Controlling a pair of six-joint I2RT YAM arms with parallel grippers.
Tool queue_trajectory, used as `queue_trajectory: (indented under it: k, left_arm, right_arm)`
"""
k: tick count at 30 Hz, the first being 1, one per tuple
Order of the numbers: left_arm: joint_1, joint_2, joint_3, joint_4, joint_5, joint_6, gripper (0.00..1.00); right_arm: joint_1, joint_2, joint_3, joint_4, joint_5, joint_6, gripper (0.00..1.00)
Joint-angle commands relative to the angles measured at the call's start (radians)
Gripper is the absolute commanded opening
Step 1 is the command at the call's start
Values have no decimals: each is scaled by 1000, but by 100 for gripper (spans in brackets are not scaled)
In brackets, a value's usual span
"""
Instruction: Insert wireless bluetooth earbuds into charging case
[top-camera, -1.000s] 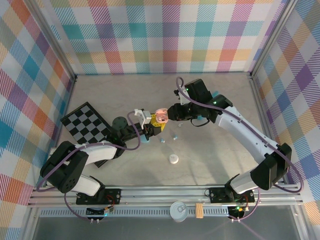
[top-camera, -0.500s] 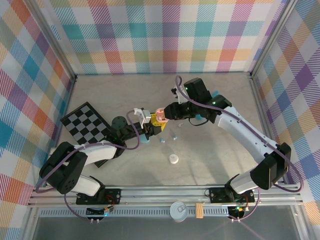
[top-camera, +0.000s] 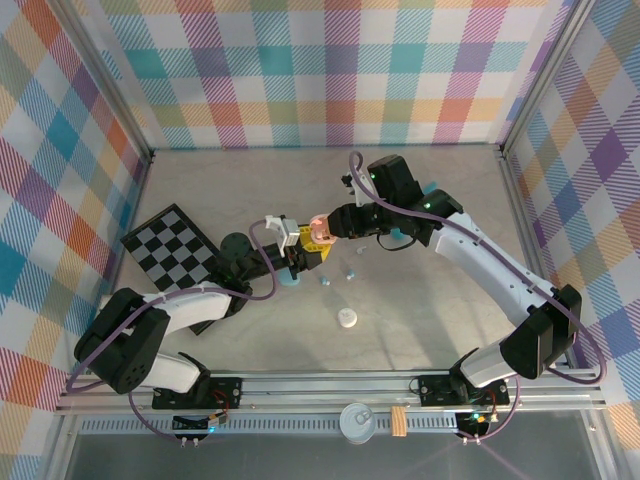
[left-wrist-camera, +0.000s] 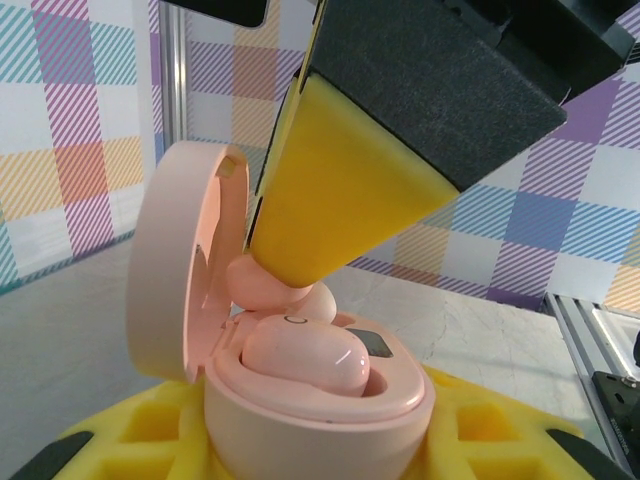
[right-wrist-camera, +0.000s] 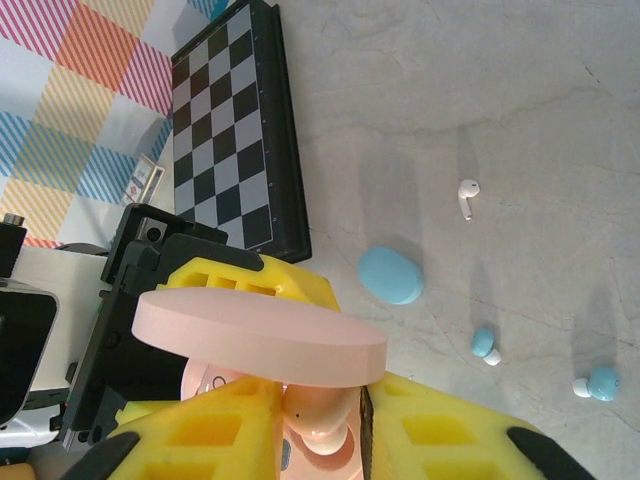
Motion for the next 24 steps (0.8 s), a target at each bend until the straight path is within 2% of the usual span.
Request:
queue_trajectory:
  k: [1,18,21,24]
  left_arm:
    - [-7,-30,21,41,23,-12,32]
    - [-7,-42,19,45,19,-12,32]
    - [-7,-43,17,49,13,-5,32]
    - [-7,-47,12,48,4,6,32]
  right_arm:
    - [6,-1,-15,31,-25,-28,27]
    - [6,-44,-16,21,-36,-34,35]
    - [5,-67,-25,23,-26,-51,40]
    - [5,-126,-65,44,-26,-90,50]
